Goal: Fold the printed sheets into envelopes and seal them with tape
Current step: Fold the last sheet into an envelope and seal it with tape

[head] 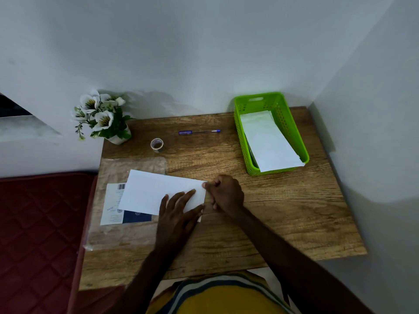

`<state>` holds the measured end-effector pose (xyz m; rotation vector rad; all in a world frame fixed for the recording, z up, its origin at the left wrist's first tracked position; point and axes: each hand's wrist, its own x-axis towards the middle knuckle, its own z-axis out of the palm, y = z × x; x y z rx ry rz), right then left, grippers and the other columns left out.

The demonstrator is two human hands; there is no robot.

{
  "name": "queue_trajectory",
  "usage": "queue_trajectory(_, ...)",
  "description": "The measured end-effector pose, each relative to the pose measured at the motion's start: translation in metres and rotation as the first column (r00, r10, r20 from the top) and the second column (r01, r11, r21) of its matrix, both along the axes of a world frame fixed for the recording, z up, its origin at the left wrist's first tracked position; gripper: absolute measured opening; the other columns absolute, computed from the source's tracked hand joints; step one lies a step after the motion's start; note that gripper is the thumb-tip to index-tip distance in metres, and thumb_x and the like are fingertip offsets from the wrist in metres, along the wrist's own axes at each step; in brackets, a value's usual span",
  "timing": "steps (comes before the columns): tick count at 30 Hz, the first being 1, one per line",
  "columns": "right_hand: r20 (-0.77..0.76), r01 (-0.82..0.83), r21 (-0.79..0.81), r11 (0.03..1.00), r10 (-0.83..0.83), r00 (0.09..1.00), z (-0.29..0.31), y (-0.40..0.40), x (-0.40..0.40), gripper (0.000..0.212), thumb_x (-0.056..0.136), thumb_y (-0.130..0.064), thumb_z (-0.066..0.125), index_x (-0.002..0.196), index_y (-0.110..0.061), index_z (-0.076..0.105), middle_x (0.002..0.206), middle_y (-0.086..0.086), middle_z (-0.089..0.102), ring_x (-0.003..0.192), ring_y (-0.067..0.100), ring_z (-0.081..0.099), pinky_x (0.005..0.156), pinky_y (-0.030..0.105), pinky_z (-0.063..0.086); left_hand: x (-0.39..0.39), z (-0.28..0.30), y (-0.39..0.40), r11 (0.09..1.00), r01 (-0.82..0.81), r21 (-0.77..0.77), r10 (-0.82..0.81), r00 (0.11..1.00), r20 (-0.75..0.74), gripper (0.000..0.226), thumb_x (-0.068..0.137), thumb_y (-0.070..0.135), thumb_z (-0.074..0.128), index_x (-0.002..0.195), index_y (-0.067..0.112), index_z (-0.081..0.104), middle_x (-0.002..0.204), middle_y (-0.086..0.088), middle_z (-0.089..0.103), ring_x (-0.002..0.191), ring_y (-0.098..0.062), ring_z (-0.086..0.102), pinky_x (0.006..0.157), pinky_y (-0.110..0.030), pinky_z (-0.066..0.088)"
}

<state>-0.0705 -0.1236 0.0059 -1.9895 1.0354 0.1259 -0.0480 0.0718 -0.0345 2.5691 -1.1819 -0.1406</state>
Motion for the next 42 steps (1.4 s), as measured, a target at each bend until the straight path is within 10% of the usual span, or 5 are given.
queue_trajectory(34,-0.045,0.04,0.209,0.977,-0.031,0.998,0.009,-0.005,0.004,0.036,0.095,-0.045,0.065,0.076,-0.014,0.068,0.057,0.002,0.072,0.051,0.02,0.072,0.08,0.041,0.063,0.001,-0.002,0.006,0.995,0.056,0.081,-0.053,0.998,-0.031,0.046,0.104,0.059,0.037,0.148,0.047,0.045,0.17,0.008,0.016,0.158,-0.022,0.008,0.127,-0.055,0.008)
queue_trajectory(42,-0.063,-0.12,0.023,0.992,0.122,0.991,0.012,0.035,-0.043,0.036,0.098,-0.046,0.058,0.073,-0.022,0.064,0.057,-0.001,0.07,0.043,0.008,0.065,0.061,0.029,0.06,0.02,0.014,-0.006,0.996,-0.078,-0.036,0.074,0.992,-0.104,0.044,0.1,0.053,0.038,0.123,0.038,0.072,0.15,0.012,0.053,0.139,-0.018,0.042,0.114,-0.042,0.028)
